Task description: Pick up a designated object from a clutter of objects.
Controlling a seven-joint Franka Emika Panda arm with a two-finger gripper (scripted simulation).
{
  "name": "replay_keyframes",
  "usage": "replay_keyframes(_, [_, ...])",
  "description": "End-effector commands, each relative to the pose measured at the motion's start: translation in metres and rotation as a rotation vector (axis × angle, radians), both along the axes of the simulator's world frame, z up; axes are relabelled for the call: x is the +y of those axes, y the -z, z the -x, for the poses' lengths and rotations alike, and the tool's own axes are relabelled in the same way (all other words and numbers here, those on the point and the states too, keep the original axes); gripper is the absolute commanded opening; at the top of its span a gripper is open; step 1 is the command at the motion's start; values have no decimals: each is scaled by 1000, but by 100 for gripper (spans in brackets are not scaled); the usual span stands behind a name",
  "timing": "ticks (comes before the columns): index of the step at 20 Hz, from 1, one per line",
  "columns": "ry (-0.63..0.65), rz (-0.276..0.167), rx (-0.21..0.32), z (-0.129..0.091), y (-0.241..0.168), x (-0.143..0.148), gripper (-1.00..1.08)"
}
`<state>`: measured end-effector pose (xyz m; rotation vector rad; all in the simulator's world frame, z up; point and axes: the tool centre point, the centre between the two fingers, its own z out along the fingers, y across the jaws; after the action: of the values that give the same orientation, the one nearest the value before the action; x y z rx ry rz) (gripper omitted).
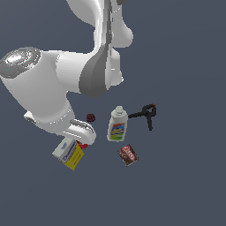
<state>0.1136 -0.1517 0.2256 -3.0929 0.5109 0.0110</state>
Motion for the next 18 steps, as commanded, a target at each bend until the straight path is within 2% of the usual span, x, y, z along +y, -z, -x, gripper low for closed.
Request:
replay_keyframes(1, [29,3,-3,-5,9,-15,100])
replay_keyframes(8, [71,8,-5,-11,23,-37,100])
replay_keyframes(18, [71,8,-5,-11,42,-37,100])
